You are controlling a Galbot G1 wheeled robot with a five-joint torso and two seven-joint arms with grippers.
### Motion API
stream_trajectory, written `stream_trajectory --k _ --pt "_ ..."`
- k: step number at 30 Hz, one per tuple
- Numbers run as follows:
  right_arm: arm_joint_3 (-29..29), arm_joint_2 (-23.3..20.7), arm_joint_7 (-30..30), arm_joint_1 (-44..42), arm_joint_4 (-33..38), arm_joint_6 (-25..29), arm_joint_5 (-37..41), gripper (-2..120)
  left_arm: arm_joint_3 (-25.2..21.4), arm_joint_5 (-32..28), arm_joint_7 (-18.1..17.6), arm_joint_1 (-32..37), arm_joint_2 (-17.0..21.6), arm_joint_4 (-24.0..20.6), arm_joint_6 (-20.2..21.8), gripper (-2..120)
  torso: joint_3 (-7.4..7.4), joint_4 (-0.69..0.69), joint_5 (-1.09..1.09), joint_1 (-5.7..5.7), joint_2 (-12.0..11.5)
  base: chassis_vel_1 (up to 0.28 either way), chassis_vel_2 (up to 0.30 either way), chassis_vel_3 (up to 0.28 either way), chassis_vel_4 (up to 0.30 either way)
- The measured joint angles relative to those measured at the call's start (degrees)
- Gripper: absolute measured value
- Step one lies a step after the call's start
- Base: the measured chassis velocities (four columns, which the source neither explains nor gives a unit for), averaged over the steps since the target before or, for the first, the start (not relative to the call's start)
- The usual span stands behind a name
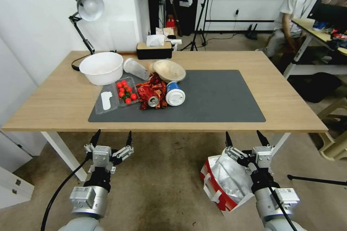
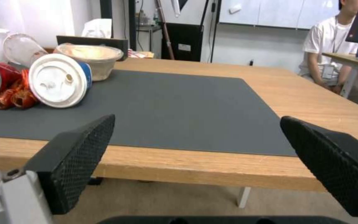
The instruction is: Pick up the food delivery bag from the floor and place it on the table.
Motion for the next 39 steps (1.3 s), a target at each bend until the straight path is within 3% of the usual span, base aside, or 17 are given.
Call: stream_trajectory --k 14,21,24,28,30,31,33,35,37,39 --pt "0.0 -0.1 0.0 0.0 0.0 -0.2 0.1 100 0.0 -0.2 0.0 -0.1 0.1 0.0 0.2 100 0.00 0.00 0.00 0.00 0.0 0.000 0.000 0.000 0.000" --pt "0.3 -1.3 -1.0 0.5 0.3 -4.4 1.1 100 0.9 -4.6 -1.1 -2.3 1.8 -0.2 4.9 100 0.00 0.01 0.01 0.00 0.0 0.000 0.000 0.000 0.000" --pt "0.8 -3.3 -2.7 1.4 0.9 -10.8 2.9 100 2.2 -10.3 -2.5 -5.1 4.0 -0.7 10.9 100 0.00 0.00 0.00 0.00 0.0 0.000 0.000 0.000 0.000" --pt "1.2 -4.8 -4.0 2.1 1.4 -15.8 4.3 100 3.1 -14.5 -3.5 -7.1 5.6 -1.1 15.4 100 0.00 0.00 0.00 0.00 0.0 0.000 0.000 0.000 0.000" --pt "2.1 -6.5 -5.1 2.9 2.4 -20.0 6.6 100 4.2 -19.2 -4.7 -9.4 7.4 -1.6 20.4 100 0.01 -0.01 0.04 0.01 0.0 0.000 0.000 0.000 0.000" --pt "2.1 -6.5 -5.1 2.9 2.4 -20.0 6.6 100 4.2 -19.2 -4.7 -9.4 7.4 -1.6 20.4 100 0.01 -0.01 0.04 0.01 0.0 0.000 0.000 0.000 0.000" --pt "3.5 -7.4 -5.3 3.6 3.9 -20.2 9.1 100 5.1 -23.2 -5.7 -11.3 9.0 -1.9 24.7 100 0.00 0.00 -0.01 0.01 0.0 0.000 0.000 0.000 0.000" --pt "3.9 -7.5 -5.3 3.6 4.2 -20.2 9.6 100 5.0 -24.8 -7.0 -11.6 9.4 -2.5 24.5 100 0.01 -0.04 -0.02 0.01 0.0 0.000 0.000 0.000 0.000" --pt "4.7 -7.8 -5.4 3.6 4.7 -20.2 10.5 100 3.9 -26.6 -9.5 -10.6 10.0 -4.4 21.4 100 0.00 -0.01 0.07 0.01 0.0 0.000 0.000 0.000 0.000" --pt "5.3 -8.1 -5.5 3.6 4.8 -20.1 11.0 100 3.4 -27.1 -10.0 -10.0 10.3 -4.6 20.7 100 0.00 0.03 0.01 0.00 0.0 0.000 0.000 0.000 0.000"
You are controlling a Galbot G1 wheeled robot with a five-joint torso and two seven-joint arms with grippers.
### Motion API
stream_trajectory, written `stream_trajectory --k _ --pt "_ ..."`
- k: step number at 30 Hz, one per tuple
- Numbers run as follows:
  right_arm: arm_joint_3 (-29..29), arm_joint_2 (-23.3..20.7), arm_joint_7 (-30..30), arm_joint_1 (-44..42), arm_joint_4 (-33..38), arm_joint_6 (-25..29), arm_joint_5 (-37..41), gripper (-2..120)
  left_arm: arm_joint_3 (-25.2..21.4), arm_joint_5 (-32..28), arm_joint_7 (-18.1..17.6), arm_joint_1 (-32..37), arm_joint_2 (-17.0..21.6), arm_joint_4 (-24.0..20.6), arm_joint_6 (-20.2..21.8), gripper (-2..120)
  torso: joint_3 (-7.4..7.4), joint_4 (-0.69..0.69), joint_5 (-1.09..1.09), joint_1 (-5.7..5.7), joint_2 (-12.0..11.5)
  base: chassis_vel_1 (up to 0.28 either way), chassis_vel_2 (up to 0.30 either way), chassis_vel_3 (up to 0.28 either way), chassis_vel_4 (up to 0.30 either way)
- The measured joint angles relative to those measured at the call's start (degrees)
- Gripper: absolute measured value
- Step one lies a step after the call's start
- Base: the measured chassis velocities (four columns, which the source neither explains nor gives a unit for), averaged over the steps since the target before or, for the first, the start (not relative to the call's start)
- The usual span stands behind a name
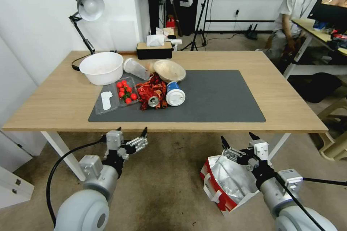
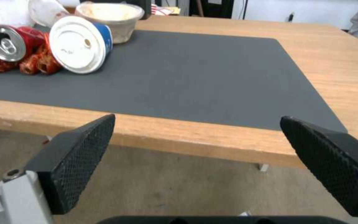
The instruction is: Pick up the food delivery bag from the floor and place it on the table.
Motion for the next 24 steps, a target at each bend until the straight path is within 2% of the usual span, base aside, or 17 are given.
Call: stream_trajectory --k 1,8,21,24 --pt "0.4 -0.3 -0.1 0.0 0.0 0.1 0.4 100 -0.4 -0.3 -0.2 0.2 0.3 -0.1 -0.5 100 0.00 -0.01 -0.05 0.00 0.0 0.000 0.000 0.000 0.000" --pt "1.3 -0.5 0.0 -0.2 0.0 0.7 1.0 100 -1.7 -1.0 -0.3 1.7 1.5 -1.0 -1.3 100 0.00 -0.02 -0.01 0.00 0.0 0.000 0.000 0.000 0.000" --pt "1.4 -0.1 0.1 -0.7 -0.1 1.5 0.9 100 -1.7 -0.9 -0.6 2.6 1.3 -1.3 -1.7 100 -0.03 -0.03 -0.01 -0.02 0.0 0.000 0.000 0.000 0.000" --pt "1.1 0.1 0.0 -0.9 -0.1 1.6 0.6 100 -1.7 -1.3 -1.1 2.6 1.2 -1.4 -1.7 100 -0.43 -0.03 -0.02 -0.38 -0.8 0.000 0.000 0.000 0.000"
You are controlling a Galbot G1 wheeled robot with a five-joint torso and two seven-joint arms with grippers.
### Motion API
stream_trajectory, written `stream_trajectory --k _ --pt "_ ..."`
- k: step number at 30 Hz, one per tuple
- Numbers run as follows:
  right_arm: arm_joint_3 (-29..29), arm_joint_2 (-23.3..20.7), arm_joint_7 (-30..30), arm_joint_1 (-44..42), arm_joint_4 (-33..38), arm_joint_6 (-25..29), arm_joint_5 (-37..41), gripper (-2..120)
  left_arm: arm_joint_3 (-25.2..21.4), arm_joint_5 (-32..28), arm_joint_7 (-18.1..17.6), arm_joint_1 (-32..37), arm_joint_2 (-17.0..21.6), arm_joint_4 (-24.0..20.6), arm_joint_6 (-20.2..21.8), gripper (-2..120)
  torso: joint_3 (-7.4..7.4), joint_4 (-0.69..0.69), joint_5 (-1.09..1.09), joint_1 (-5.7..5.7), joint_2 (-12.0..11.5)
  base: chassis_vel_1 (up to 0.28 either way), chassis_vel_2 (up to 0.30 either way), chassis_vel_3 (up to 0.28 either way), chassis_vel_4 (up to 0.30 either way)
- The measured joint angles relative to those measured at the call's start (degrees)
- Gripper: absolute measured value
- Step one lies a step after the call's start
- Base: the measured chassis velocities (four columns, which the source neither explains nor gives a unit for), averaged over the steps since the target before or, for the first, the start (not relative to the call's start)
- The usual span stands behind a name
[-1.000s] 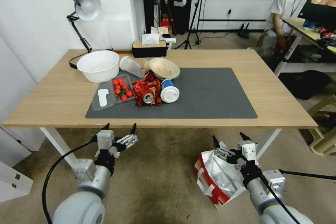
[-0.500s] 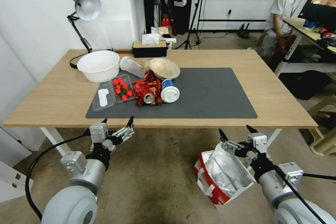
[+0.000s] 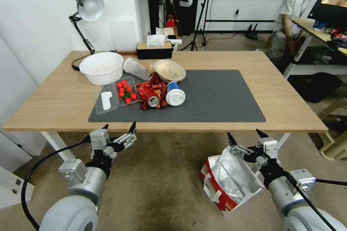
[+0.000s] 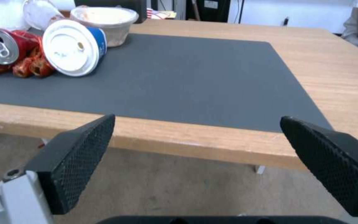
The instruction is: Pick up the food delivery bag from the floor and place it on the table.
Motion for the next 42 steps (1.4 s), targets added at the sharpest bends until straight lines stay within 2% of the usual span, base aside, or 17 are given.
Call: stream_trajectory --k 42 --pt "-1.5 0.1 -0.3 0.4 -1.8 0.2 -0.1 100 0.5 1.3 0.5 0.3 -0.8 1.3 -0.4 100 -6.75 0.00 0.00 -5.20 -11.9 0.000 0.000 0.000 0.000"
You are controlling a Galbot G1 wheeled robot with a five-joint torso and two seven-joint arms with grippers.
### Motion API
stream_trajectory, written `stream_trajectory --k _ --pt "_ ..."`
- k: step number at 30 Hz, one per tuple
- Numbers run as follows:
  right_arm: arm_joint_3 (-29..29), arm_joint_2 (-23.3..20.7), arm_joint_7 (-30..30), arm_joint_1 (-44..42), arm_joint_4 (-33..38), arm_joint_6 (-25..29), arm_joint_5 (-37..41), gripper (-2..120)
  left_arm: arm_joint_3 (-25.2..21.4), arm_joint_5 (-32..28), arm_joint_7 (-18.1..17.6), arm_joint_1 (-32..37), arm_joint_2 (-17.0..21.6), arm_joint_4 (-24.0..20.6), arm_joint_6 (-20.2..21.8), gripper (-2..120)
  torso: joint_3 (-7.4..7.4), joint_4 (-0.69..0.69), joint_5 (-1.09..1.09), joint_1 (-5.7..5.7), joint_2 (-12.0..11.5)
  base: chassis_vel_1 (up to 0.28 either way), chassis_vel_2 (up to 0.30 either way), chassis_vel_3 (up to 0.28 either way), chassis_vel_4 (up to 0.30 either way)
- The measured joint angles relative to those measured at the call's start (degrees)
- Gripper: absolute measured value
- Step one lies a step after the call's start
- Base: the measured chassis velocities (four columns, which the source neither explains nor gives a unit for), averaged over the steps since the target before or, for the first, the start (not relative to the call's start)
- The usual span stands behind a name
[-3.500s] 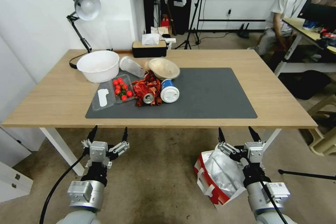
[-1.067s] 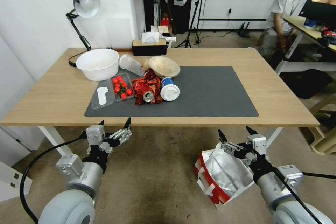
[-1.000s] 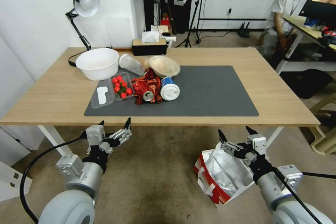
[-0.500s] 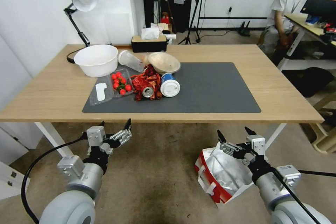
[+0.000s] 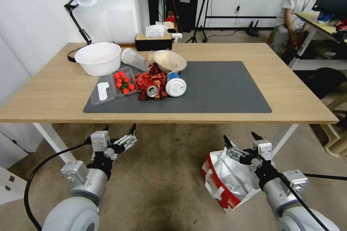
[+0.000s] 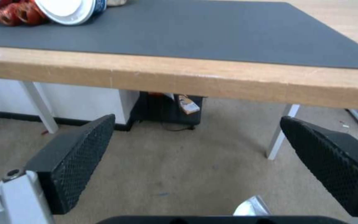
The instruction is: Pick up the food delivery bag from the floor and place it on the table.
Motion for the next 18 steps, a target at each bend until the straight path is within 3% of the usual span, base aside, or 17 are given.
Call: stream_trajectory --k 12,18 --pt "0.3 -0.1 0.0 0.0 -0.3 0.0 0.1 100 -0.2 -0.1 0.2 0.1 1.2 0.6 0.0 100 -1.63 0.00 0.00 -1.18 -2.8 0.000 0.000 0.000 0.000" --pt "0.9 -0.5 -0.7 0.0 -0.2 -0.7 0.9 100 0.1 -0.1 1.0 -0.4 1.1 1.6 -0.1 100 -3.16 0.00 0.00 -2.30 -5.4 0.000 0.000 0.000 0.000"
